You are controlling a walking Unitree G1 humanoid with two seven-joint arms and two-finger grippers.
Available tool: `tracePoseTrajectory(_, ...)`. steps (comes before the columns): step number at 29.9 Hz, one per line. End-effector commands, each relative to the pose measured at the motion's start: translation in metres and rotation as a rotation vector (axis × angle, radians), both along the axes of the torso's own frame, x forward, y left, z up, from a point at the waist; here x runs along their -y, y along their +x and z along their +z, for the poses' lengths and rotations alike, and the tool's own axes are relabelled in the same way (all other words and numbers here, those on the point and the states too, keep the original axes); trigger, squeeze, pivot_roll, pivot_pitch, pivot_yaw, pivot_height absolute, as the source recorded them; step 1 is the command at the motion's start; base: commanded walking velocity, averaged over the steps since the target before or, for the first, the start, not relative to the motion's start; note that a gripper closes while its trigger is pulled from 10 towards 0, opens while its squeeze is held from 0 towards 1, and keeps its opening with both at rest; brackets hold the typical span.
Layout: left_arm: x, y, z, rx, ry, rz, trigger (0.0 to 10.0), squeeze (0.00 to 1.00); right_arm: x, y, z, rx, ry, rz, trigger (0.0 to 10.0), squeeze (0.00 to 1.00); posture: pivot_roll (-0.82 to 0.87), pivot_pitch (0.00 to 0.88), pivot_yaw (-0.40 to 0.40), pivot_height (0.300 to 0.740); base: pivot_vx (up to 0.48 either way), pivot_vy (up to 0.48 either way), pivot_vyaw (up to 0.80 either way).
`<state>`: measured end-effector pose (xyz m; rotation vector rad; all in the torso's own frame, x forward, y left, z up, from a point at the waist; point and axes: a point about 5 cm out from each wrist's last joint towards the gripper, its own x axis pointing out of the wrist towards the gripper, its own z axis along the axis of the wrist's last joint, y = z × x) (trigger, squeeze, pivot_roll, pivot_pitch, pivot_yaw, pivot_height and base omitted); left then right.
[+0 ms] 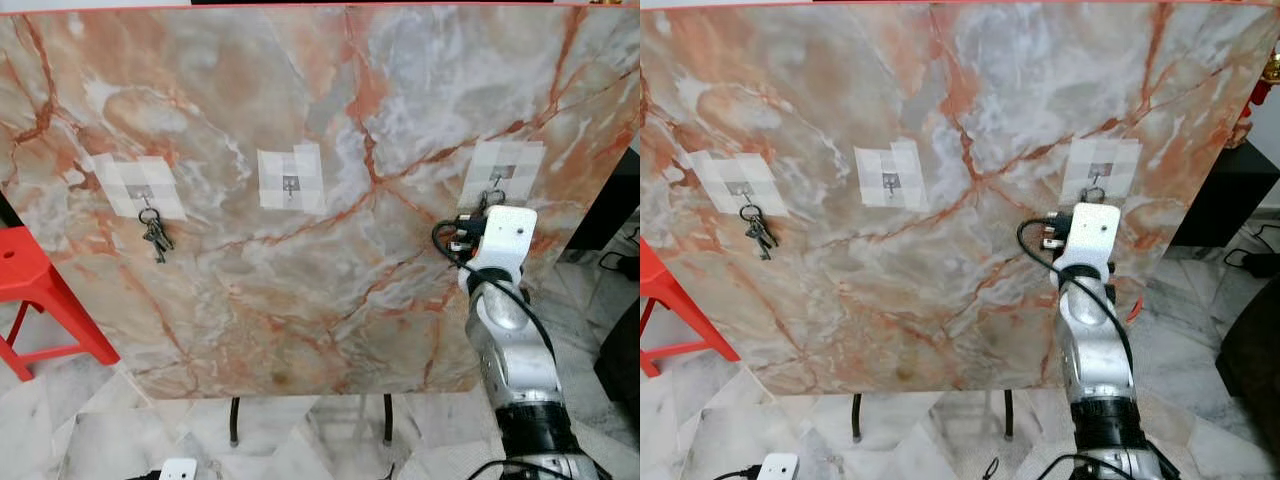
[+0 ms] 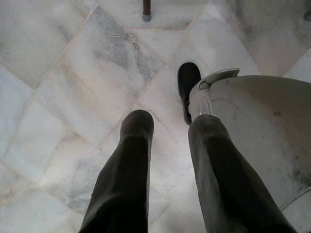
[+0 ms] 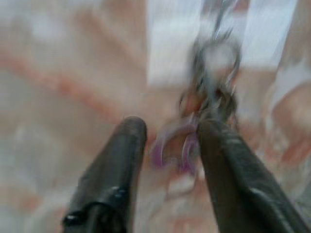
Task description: Hang keys on a hook
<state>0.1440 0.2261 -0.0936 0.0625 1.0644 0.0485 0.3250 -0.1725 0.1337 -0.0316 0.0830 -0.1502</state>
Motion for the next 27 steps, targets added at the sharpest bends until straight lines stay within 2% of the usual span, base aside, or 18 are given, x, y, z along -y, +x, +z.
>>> tracePoseTrajectory(1, -0.003, -0.002, 0.0, -0.01, 0.009, -0.009, 10.0, 0.0, -0.004, -0.01, -0.004, -0.041, -0.023, 0.041, 10.0, 1.0, -0.03, 0.0, -0.007, 0.74, 0.0, 0.0, 0.0)
tracePoseTrajectory(4, -0.003, -0.001, 0.0, -0.01, 0.008, -0.01, 10.0, 0.0, -0.003, -0.027, -0.022, -0.133, -0.042, 0.087, 10.0, 1.0, -0.04, 0.0, -0.008, 0.74, 0.0, 0.0, 0.0)
tracePoseTrajectory(5, -0.003, -0.001, 0.0, -0.01, 0.008, -0.011, 10.0, 0.0, -0.004, -0.036, -0.04, -0.226, -0.061, 0.161, 10.0, 0.67, -0.04, 0.0, -0.008, 0.74, 0.0, 0.0, 0.0)
tracePoseTrajectory(6, -0.003, -0.001, 0.0, -0.01, 0.007, -0.012, 10.0, 0.0, -0.003, -0.041, -0.051, -0.271, -0.073, 0.185, 10.0, 0.0, -0.05, 0.0, -0.008, 0.74, 0.0, 0.0, 0.0)
tracePoseTrajectory(7, -0.002, -0.001, 0.0, -0.01, 0.006, -0.013, 10.0, 0.0, -0.001, -0.045, -0.058, -0.301, -0.081, 0.199, 10.0, 0.0, -0.05, 0.0, -0.008, 0.74, 0.0, 0.0, 0.0)
tracePoseTrajectory(8, -0.002, 0.0, 0.0, -0.01, 0.005, -0.016, 10.0, 0.0, 0.003, -0.051, -0.078, -0.367, -0.087, 0.208, 10.0, 0.0, -0.05, 0.0, -0.007, 0.74, 0.0, 0.0, 0.0)
tracePoseTrajectory(9, -0.002, 0.0, 0.0, -0.01, 0.005, -0.017, 10.0, 0.0, 0.005, -0.053, -0.087, -0.399, -0.076, 0.209, 10.0, 0.0, -0.05, 0.0, -0.007, 0.74, 0.0, 0.0, 0.0)
tracePoseTrajectory(12, -0.002, 0.001, 0.0, -0.01, 0.005, -0.019, 10.0, 0.0, 0.007, -0.059, -0.111, -0.491, 0.006, 0.185, 10.0, 0.0, -0.06, 0.0, -0.002, 0.74, 0.0, 0.0, 0.0)
tracePoseTrajectory(13, -0.002, 0.001, 0.0, -0.01, 0.005, -0.019, 10.0, 0.0, 0.007, -0.059, -0.111, -0.491, 0.006, 0.185, 10.0, 0.0, -0.06, 0.0, -0.002, 0.74, 0.0, 0.0, 0.0)
tracePoseTrajectory(14, -0.002, 0.001, 0.001, -0.01, 0.006, -0.02, 10.0, 0.0, 0.007, -0.062, -0.12, -0.523, 0.041, 0.172, 10.0, 0.0, -0.06, 0.0, 0.002, 0.74, 0.0, 0.0, 0.0)
tracePoseTrajectory(15, -0.002, 0.001, 0.001, -0.01, 0.008, -0.023, 10.0, 0.0, 0.008, -0.067, -0.14, -0.601, 0.089, 0.168, 10.0, 0.0, -0.06, 0.0, 0.004, 0.74, 0.0, 0.0, 0.0)
tracePoseTrajectory(18, -0.002, 0.001, 0.001, -0.01, 0.01, -0.021, 10.0, 0.0, 0.015, -0.088, -0.176, -0.758, 0.174, 0.093, 10.0, 0.0, -0.06, 0.0, -0.002, 0.74, 0.0, 0.0, 0.0)
tracePoseTrajectory(22, -0.001, 0.001, 0.0, -0.008, 0.011, -0.016, 10.0, 0.0, 0.022, -0.112, -0.196, -0.853, 0.21, 0.016, 10.0, 0.0, -0.06, 0.0, -0.01, 0.74, 0.0, 0.0, 0.0)
tracePoseTrajectory(23, 0.0, 0.001, 0.0, -0.007, 0.014, -0.015, 10.0, 0.0, 0.026, -0.127, -0.206, -0.904, 0.214, -0.027, 10.0, 0.0, -0.05, 0.0, -0.011, 0.74, 0.0, 0.0, 0.0)
tracePoseTrajectory(27, 0.002, 0.001, 0.0, 0.006, 0.008, 0.007, 10.0, 0.0, 0.031, -0.167, -0.226, -1.049, 0.188, -0.07, 10.0, 0.0, -0.04, 0.0, -0.022, 0.74, 0.0, 0.0, 0.0)
